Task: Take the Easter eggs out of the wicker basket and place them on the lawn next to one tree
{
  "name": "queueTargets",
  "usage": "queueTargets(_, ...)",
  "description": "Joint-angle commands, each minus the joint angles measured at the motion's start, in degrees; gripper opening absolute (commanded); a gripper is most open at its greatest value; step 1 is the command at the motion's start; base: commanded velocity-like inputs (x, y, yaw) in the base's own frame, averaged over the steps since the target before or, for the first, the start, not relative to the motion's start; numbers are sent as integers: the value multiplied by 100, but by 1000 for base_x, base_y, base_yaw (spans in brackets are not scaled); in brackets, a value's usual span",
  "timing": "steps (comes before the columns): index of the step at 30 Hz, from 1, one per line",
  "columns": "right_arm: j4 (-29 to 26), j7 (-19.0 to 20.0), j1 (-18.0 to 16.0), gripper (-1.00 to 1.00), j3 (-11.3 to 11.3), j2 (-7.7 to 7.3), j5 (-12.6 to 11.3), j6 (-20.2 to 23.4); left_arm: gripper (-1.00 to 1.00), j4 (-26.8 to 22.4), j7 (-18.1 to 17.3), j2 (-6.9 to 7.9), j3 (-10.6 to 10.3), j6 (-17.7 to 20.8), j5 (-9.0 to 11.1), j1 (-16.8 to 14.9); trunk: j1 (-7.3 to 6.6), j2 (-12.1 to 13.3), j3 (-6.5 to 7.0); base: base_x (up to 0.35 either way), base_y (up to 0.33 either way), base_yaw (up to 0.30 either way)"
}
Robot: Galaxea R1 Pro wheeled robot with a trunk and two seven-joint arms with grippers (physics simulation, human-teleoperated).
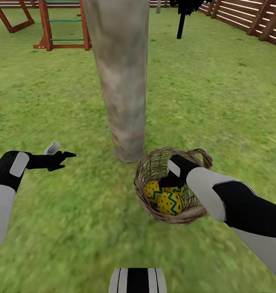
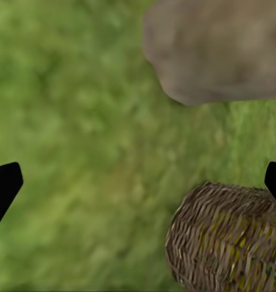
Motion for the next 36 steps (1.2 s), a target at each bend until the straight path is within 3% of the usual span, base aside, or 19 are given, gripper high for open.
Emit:
queueTargets(1,9,-25,1,100,42,3,-61,4,100,-2,-58,-2,22,25,-55,-4,1,-4,-27,0,0,0)
queueTargets(7,11,-23,13,100,42,3,-61,4,100,-16,-58,-2,22,25,-55,-4,16,-12,-160,0,0,0)
queueTargets(15,14,-28,79,100,50,7,-61,7,100,-22,-63,-2,22,25,-50,-4,16,-12,-160,0,0,0)
queueTargets(21,12,-31,101,100,51,10,-61,11,100,-20,-63,5,25,25,-47,-4,32,-20,-293,0,0,0)
queueTargets(36,3,-28,102,100,43,-6,-61,14,100,-14,-63,6,30,25,-29,-4,37,-22,-337,0,0,0)
